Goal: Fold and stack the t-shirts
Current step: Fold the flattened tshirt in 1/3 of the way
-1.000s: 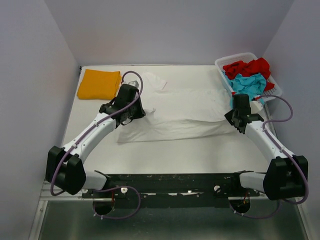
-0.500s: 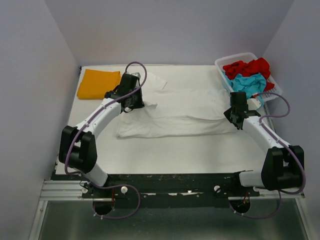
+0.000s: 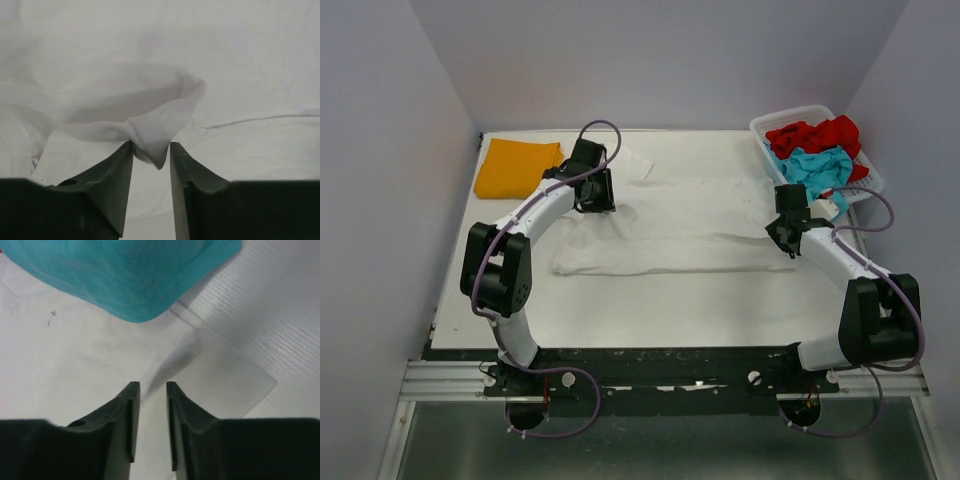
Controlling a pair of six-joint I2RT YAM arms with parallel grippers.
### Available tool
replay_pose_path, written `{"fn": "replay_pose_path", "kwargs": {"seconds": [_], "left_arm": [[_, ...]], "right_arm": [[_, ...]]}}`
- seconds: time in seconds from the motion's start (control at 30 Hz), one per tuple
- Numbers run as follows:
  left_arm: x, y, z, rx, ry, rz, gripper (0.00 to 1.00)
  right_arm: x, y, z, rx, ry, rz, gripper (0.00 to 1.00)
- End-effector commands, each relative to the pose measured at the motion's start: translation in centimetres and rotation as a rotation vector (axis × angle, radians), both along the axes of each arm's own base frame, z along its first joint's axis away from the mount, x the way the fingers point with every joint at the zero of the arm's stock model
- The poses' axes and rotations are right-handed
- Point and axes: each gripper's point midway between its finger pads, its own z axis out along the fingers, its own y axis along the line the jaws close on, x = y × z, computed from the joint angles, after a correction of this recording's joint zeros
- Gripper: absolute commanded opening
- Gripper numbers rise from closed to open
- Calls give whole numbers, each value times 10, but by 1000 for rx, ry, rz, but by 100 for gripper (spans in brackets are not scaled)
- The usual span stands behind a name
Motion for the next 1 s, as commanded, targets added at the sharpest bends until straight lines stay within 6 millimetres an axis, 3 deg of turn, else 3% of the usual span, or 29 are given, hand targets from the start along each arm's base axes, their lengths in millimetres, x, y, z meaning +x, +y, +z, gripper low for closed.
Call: {"fn": "replay_pose_path", "kwargs": {"seconds": [0.0,0.07,0.23,0.37,0.53,0.67,0.73,0.83,0.97], "left_arm": [[16,15,10,59,15,69,51],[18,14,20,50,-5,72,98],[5,12,33,2,-13,80,99],[-19,3,26,-86,4,58,99],[-43,-18,0,-225,67,2,99],[-46,-18,-27,-209,142,22,99],[-47,-18,-39,-203,166,33,99],[-52,-20,-53,-223,202,40,99],[-72,-26,-72,-271,267,37,99]], "right_arm": [[12,-6,15,-23,-52,-25,40],[12,-5,21,-28,-68,-4,53],[5,5,37,-26,-91,108,80],[-1,36,48,31,-127,295,100],[-5,86,48,50,-183,506,100],[5,132,26,27,-148,672,100],[12,145,6,33,-92,714,100],[16,150,-20,42,-26,709,100],[-1,132,-42,28,48,611,100]]}}
